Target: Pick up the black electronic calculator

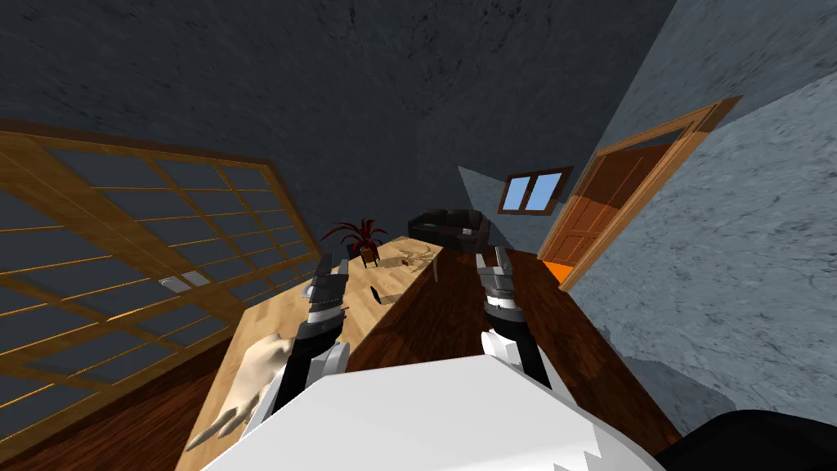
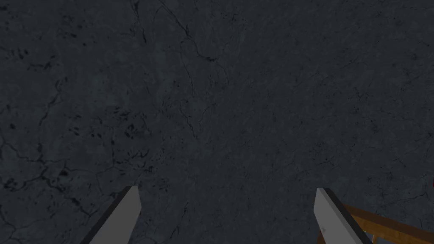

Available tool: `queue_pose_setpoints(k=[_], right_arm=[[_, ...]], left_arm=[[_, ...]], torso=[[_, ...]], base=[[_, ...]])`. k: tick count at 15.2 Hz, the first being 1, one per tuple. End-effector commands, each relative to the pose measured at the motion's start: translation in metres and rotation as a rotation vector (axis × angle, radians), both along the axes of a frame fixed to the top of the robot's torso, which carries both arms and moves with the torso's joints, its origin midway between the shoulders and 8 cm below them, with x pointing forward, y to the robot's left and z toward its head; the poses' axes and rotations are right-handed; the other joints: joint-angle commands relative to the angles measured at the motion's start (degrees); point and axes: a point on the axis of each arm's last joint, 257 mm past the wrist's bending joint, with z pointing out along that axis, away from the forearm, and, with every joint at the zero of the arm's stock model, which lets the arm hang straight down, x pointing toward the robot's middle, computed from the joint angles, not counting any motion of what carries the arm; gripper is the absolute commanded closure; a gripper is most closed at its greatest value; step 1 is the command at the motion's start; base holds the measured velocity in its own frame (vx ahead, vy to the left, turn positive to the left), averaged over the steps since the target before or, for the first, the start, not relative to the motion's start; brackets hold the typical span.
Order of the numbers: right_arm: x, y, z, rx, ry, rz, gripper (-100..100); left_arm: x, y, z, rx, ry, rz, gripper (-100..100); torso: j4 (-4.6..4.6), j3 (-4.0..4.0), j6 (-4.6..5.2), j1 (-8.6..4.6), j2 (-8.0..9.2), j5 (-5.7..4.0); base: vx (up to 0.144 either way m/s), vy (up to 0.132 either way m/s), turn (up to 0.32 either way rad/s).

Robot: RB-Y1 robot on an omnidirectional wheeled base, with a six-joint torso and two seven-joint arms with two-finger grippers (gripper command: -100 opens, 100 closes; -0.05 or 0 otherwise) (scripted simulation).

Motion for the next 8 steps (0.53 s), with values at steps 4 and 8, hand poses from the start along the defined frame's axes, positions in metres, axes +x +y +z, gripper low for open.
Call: queue_pose_setpoints(k=[4,8], right_arm=[[0.000,0.000,0.000,0.000,0.000,0.000,0],[0.000,0.000,0.000,0.000,0.000,0.000,0]], left_arm=[[0.010,0.000,-0.012,0.081,0.070,-0.006,-100],[0.018,0.006,-0.025,0.123,0.137,0.010,-100]], torso=[[-0.01,-0.03,0.01,0.03,-0.05,0.01],[-0.03,-0.06,0.01,0.04,-0.11,0.01]], base=[[0.013,0.002,-0.054],[0.026,0.005,-0.089]])
